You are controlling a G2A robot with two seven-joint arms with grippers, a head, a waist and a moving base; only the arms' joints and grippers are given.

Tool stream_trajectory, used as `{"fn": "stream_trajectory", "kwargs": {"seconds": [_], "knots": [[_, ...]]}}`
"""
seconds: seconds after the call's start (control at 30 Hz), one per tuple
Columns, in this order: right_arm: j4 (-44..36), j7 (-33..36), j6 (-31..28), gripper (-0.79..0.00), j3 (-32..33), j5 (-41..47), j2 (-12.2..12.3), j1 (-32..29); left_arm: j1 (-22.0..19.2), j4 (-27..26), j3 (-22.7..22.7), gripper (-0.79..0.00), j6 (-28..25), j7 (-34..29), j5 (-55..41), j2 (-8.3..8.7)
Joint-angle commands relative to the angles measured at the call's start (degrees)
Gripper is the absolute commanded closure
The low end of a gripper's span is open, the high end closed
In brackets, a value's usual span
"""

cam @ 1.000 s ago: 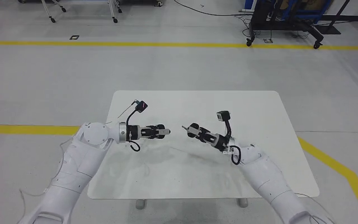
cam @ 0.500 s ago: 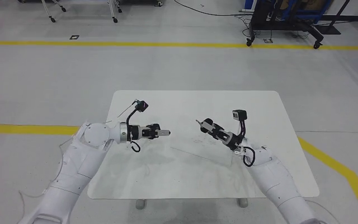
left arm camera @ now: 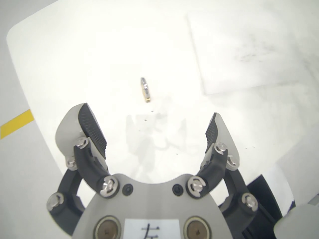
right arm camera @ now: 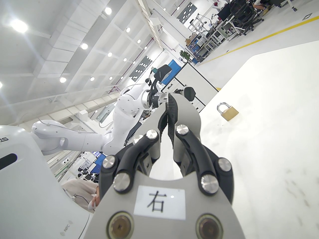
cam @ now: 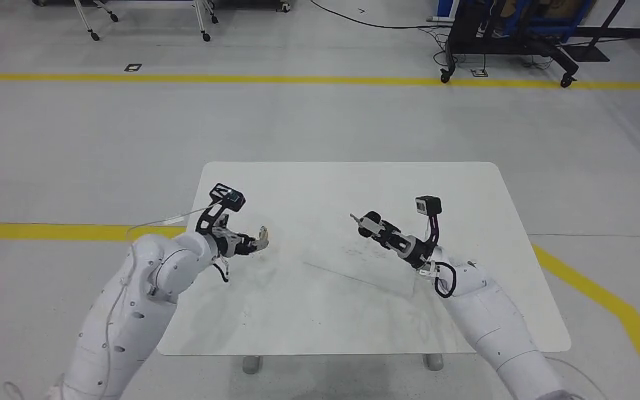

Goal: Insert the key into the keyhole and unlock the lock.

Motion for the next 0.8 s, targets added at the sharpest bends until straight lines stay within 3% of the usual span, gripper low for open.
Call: {"fn": "stream_trajectory", "kwargs": {"seconds": [0.0,0.13,0.3,0.43,0.77], "knots": [[0.0,0.0,0.0,0.0,0.0,0.0,0.0,0.0,-1.91,3.32,1.31,-0.776,-1.06,0.57,-3.36,-0.46],[0.0,0.0,0.0,0.0,0.0,0.0,0.0,0.0,-5.91,9.25,5.62,-0.606,-2.22,0.74,-3.07,-1.51],[0.0,0.0,0.0,0.0,0.0,0.0,0.0,0.0,-9.37,14.44,9.51,-0.548,-2.32,1.41,-1.5,-2.63],[0.0,0.0,0.0,0.0,0.0,0.0,0.0,0.0,-11.19,17.23,11.02,-0.382,-1.57,2.13,-1.32,-3.31],[0.0,0.0,0.0,0.0,0.0,0.0,0.0,0.0,-14.09,22.22,13.68,-0.323,-1.2,3.51,-2.19,-4.73]]}}
